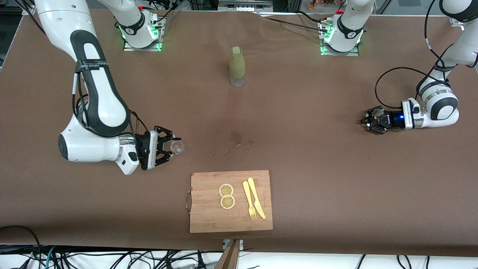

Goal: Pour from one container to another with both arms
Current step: 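Carry the beaker and jigger toward each other at table center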

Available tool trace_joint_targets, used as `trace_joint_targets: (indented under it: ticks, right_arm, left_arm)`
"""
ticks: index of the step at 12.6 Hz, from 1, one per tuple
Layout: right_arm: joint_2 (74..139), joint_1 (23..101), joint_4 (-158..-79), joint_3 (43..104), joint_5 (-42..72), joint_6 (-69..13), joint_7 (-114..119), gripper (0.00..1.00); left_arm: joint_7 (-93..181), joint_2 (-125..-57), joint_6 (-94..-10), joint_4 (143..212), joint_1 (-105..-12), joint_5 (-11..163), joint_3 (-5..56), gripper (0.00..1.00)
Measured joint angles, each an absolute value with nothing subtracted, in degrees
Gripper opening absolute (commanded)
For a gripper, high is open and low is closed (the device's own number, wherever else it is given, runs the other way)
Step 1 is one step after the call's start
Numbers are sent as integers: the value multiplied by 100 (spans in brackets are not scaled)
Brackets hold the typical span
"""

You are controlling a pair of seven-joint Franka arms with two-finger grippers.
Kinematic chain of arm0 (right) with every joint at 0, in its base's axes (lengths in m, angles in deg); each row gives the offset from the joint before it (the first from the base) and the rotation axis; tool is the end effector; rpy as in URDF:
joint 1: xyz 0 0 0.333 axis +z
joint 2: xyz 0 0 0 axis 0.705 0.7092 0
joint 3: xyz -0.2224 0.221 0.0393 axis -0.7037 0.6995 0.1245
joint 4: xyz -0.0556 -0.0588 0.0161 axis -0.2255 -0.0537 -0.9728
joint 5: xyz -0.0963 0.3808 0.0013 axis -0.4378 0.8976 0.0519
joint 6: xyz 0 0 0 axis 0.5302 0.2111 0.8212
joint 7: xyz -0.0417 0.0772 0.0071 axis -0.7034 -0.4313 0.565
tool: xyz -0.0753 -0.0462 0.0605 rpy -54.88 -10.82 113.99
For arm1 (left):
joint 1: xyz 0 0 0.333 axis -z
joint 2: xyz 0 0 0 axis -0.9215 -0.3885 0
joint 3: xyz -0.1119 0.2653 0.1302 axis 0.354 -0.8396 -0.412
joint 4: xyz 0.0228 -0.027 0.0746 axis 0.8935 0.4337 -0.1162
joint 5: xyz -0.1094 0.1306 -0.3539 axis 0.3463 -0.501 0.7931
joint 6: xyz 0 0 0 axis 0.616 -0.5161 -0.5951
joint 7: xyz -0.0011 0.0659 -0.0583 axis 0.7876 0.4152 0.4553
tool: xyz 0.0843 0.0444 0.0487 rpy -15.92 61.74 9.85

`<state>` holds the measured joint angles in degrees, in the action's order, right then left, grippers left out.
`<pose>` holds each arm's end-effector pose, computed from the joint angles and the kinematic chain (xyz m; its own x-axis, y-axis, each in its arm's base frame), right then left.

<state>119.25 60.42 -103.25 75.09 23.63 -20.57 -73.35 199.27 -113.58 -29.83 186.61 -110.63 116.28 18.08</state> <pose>0.6728 0.2060 0.3116 0.3357 0.7744 0.5363 0.9174 -0.1395 -0.3729 0.4678 0.2016 0.0659 0.1342 -0.2186 0.9665 -0.9908 -0.0488 0.1265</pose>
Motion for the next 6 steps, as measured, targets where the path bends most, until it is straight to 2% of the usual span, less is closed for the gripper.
trace_joint_targets:
  ticks: [6]
  right_arm:
    - [11929, 6732, -10244, 7499, 2029, -2700, -6711, 27]
  left_arm:
    - [19745, -11351, -2874, 18661, -10754, 12040, 1836, 0]
